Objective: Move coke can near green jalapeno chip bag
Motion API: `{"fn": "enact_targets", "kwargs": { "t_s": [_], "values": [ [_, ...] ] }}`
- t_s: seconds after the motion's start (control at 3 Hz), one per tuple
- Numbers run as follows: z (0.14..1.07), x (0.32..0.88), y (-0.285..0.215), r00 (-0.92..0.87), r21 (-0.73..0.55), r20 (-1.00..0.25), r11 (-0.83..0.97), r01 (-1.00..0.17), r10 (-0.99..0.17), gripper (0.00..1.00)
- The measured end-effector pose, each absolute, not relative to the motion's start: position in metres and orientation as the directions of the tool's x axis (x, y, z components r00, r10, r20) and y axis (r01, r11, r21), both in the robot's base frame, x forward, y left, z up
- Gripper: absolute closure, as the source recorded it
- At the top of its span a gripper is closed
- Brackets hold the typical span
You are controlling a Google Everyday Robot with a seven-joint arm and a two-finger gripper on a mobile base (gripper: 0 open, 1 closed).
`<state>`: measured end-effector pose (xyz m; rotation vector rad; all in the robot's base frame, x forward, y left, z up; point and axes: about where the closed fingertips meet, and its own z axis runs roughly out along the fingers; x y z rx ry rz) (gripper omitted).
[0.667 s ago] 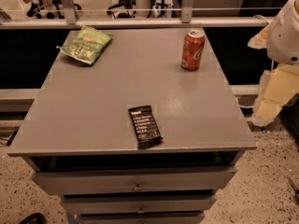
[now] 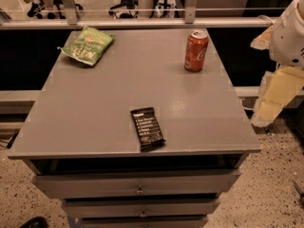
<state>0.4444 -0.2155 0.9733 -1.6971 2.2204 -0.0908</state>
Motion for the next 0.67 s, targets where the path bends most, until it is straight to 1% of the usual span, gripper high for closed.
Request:
{"fn": "enact_targets", "kwargs": {
  "t_s": [0.33,0.67],
  "values": [
    [0.968,0.467,-0.227,-0.272,-0.268,-0.298,0.354,-0.896,-0.915,0.0],
    [0.96,0.508,-0.248,-0.323,-0.274,-0.41,0.453,-0.848,-0.853,0.0]
  ]
}}
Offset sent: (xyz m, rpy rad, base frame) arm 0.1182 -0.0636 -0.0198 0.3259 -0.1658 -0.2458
